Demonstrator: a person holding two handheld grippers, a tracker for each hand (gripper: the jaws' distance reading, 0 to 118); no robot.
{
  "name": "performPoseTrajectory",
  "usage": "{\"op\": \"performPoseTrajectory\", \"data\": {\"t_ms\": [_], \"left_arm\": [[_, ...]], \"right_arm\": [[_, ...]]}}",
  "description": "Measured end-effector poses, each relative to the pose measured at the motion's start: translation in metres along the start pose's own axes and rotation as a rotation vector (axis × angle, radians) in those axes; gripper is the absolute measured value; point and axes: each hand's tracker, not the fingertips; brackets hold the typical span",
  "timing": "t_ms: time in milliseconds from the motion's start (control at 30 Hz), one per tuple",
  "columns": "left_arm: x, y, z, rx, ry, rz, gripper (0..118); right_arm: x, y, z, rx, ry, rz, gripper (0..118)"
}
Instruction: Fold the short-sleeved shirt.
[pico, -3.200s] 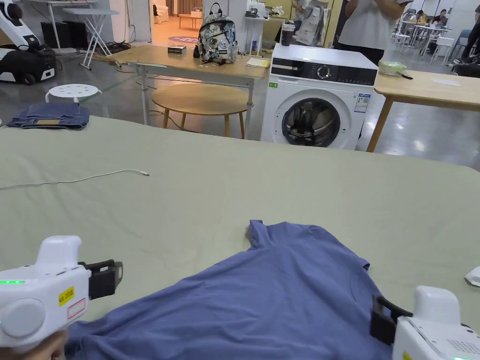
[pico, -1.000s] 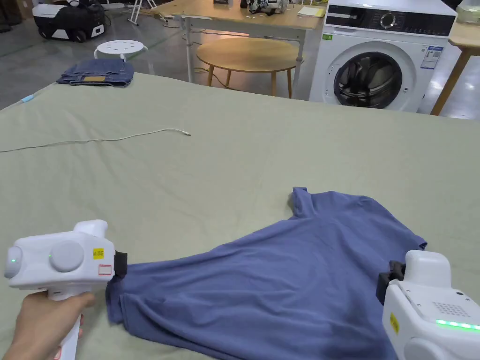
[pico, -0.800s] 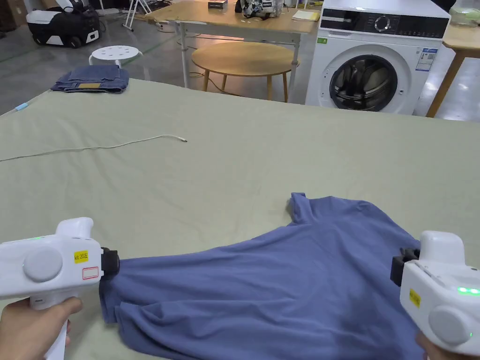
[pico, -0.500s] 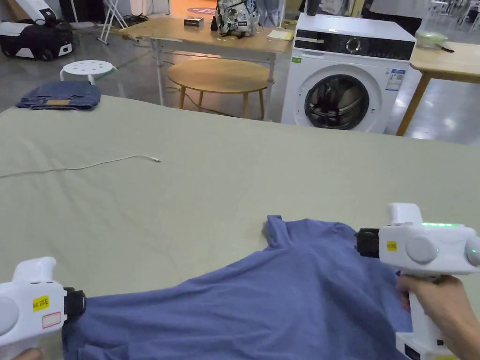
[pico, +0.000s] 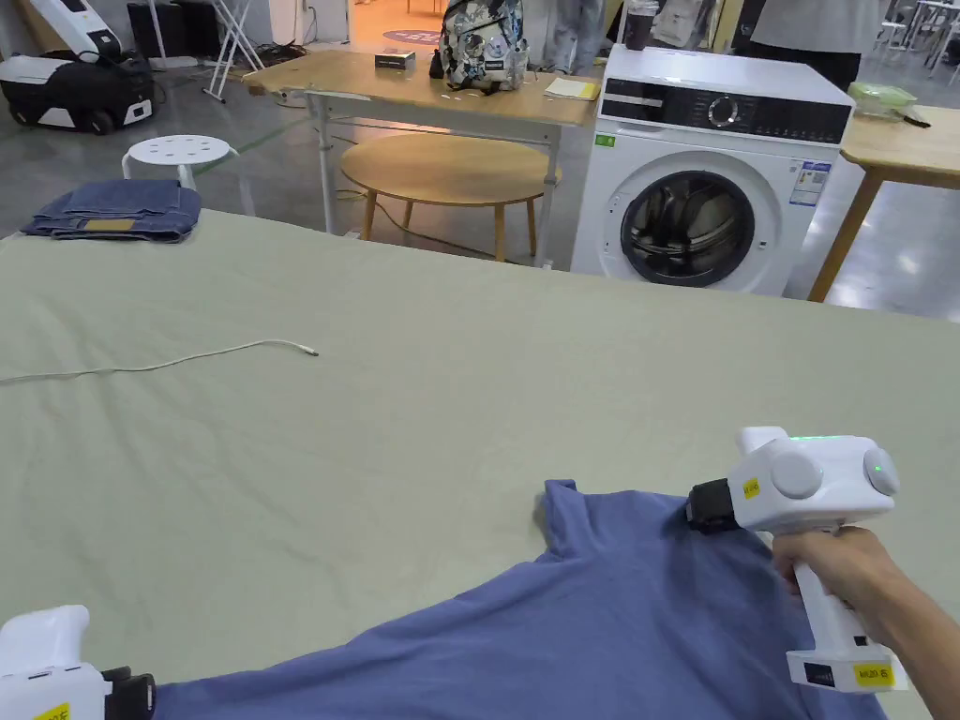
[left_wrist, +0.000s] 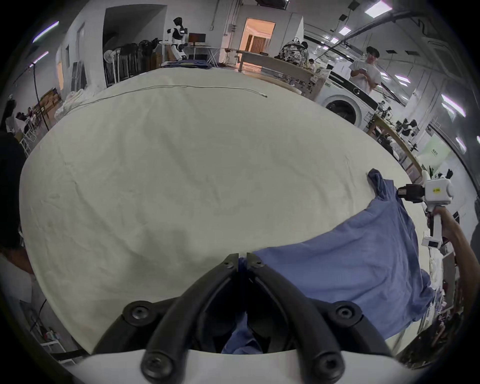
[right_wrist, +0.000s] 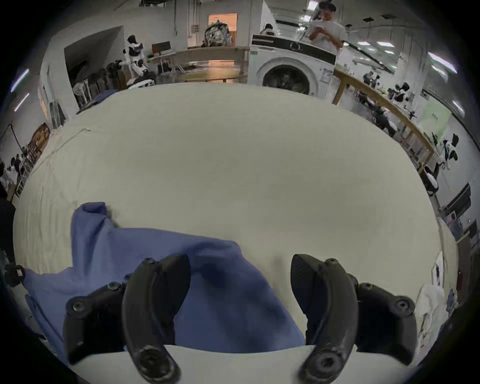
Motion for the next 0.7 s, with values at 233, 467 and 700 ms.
{"op": "performPoseTrajectory", "data": {"t_ms": [233, 467, 700], "left_arm": [[0.01, 0.003, -0.009, -0.012, 0.019, -0.04, 0], [0.02, 0.007, -0.009, 0.008, 0.021, -0.067, 0], [0.024, 0.02, 0.004, 0.06, 0.023, -0.093, 0]], "right_arm": [[-0.007, 0.004, -0.023, -0.046, -0.002, 0.013, 62], [-0.035, 0.0, -0.012, 0.013, -0.099, 0.144, 0], [-0.039, -0.017, 0.069, 0.204, -0.14, 0.047, 0]]}}
